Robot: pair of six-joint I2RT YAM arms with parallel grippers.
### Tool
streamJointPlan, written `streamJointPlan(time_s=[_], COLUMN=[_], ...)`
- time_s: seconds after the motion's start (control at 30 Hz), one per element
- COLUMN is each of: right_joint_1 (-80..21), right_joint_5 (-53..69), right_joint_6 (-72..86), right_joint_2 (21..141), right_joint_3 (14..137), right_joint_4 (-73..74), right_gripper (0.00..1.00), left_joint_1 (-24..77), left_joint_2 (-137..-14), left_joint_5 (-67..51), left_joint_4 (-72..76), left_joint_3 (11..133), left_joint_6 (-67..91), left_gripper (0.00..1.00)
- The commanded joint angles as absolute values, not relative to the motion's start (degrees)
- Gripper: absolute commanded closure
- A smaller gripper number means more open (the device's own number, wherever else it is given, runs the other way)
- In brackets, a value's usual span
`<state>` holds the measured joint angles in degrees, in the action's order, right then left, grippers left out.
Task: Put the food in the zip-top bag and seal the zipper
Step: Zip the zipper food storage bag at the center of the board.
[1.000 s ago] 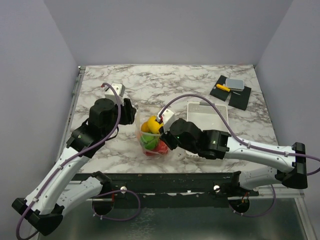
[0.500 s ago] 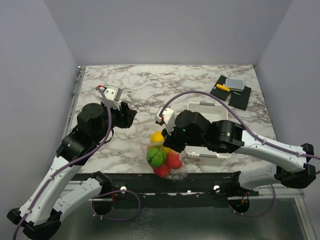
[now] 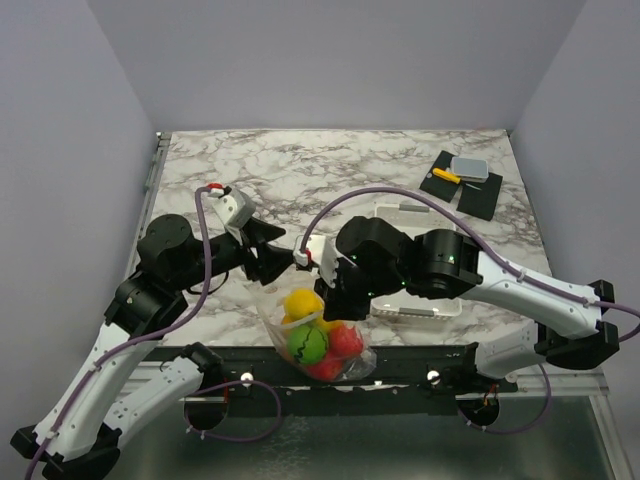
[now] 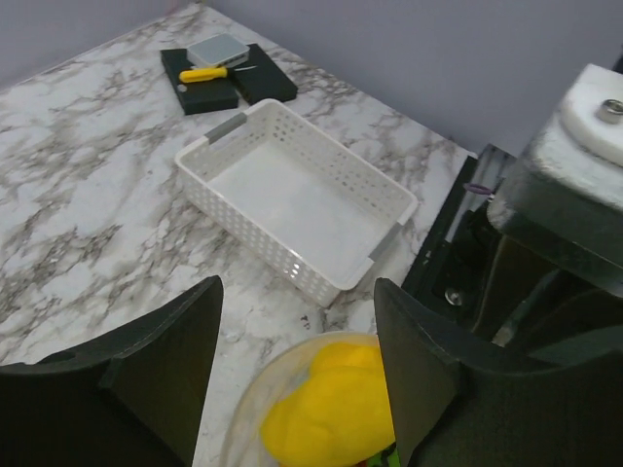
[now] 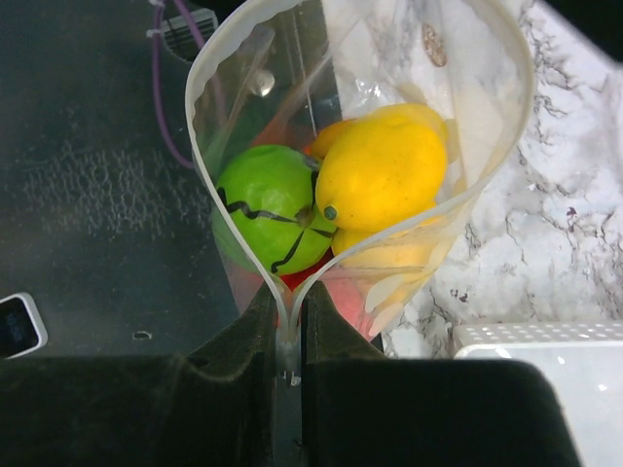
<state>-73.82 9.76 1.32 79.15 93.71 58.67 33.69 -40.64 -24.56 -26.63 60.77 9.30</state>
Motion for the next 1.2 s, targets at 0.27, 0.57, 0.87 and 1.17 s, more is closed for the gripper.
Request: streamJointPlan(time_s=[0.27,0.57,0.87,1.17], right_joint_1=[-76.2,-76.6,-76.9,-76.9], right_joint_5=[24.8,27.6,23.0,15.6], right_joint_6=[-4.0,-5.0,-6.0,-6.5], right_joint_2=[80.6,80.7,83.2,88.2], right_joint_3=[100.8,102.3,105.8,111.3], right_joint_4=[60.8,59.9,61.2,65.4], right_gripper=[0.99,0.99,0.99,0.99], left_joint_1=[33.8,34.5,37.8,39.7], left_joint_2=[-35.5,-35.1,-34.9,-34.6], left_joint_5=[-52.7,-61.9,-63.6,-62.8], left_joint_4=[-17.9,-11.3,-7.8,-7.5], left_joint_3=[54.8,52.5,49.6,48.7], left_joint_6=[10.0,15.0,19.8,21.7], left_gripper=[0.18,0.13,0.07,0.06])
